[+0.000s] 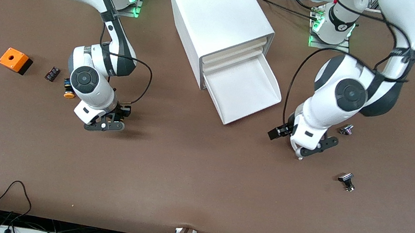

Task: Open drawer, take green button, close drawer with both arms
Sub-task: 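Carry the green button to the table while the left gripper reaches the drawer, then push the drawer shut with the left gripper while the right gripper opens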

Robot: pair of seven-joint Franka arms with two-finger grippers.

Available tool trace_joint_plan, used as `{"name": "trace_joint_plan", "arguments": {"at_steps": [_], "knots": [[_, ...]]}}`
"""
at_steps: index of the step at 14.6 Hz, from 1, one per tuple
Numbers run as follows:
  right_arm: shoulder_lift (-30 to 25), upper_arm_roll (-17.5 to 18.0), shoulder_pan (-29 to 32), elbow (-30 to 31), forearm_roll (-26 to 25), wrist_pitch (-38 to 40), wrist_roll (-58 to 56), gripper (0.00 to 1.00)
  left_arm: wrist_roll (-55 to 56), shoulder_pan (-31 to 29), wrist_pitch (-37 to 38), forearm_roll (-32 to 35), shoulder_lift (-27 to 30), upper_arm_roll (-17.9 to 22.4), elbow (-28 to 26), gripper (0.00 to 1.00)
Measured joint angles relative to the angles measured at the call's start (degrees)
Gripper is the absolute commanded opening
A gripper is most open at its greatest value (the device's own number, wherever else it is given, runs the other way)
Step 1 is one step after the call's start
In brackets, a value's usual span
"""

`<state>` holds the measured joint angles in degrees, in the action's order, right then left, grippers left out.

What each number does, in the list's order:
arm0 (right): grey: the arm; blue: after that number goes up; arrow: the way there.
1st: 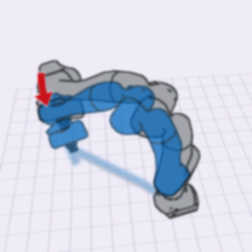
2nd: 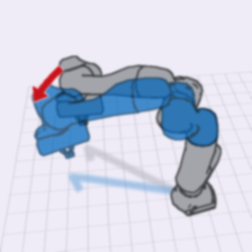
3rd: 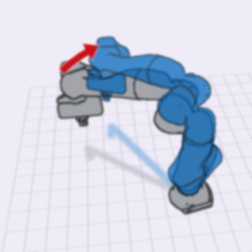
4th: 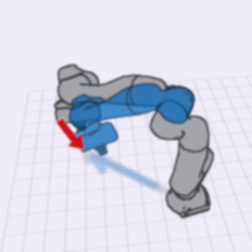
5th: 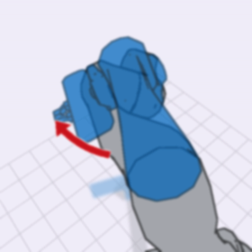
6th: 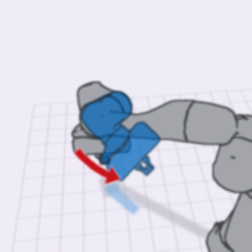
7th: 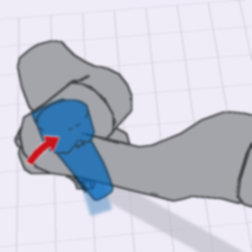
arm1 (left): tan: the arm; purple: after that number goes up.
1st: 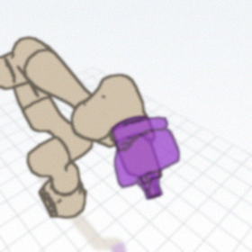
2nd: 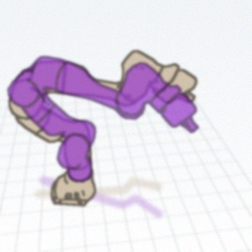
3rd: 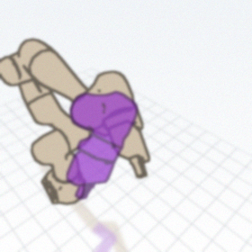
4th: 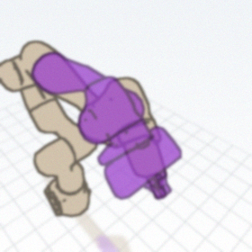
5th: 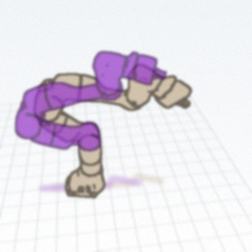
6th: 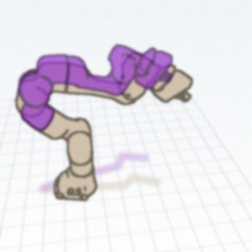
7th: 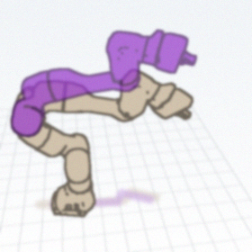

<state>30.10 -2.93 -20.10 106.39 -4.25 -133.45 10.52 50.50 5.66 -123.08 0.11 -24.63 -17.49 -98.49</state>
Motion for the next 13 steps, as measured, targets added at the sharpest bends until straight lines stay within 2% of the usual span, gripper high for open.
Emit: {"name": "trace_joint_plan", "arguments": {"at_steps": [3, 7, 10, 11, 12, 13], "knots": [[-1.2, 0.0, 0.0, 4.0, 0.0, -2.2, 1.0, 0.24, -0.2, 1.6, -0.8, 0.0, -3.5, 0.0, -0.2, 1.0], [-3.4, 0.0, 0.0, 12.5, 0.0, -10.1, 1.1, 0.25, -0.2, 4.7, 1.0, 0.0, -4.5, 0.0, -0.5, 1.0], [-4.5, -0.1, 1.2, 16.2, -0.1, -13.9, -1.5, 0.28, -0.3, 6.4, 2.1, 0.0, -6.8, 0.2, -1.2, 1.0], [-4.7, -0.1, 1.7, 16.6, -0.1, -14.3, -2.6, 0.39, -0.4, 6.8, 1.9, 0.0, -8.2, 0.3, -1.3, 1.0], [-4.9, -0.1, 2.0, 16.9, -0.1, -14.5, -3.1, 0.62, -0.6, 6.9, 1.4, 0.0, -9.5, 0.4, -1.3, 1.0], [-4.9, -0.1, 2.2, 17.0, -0.1, -14.5, -3.3, 1.0, -0.6, 6.9, 0.4, 0.0, -10.3, 0.6, -1.3, 1.0]]}}
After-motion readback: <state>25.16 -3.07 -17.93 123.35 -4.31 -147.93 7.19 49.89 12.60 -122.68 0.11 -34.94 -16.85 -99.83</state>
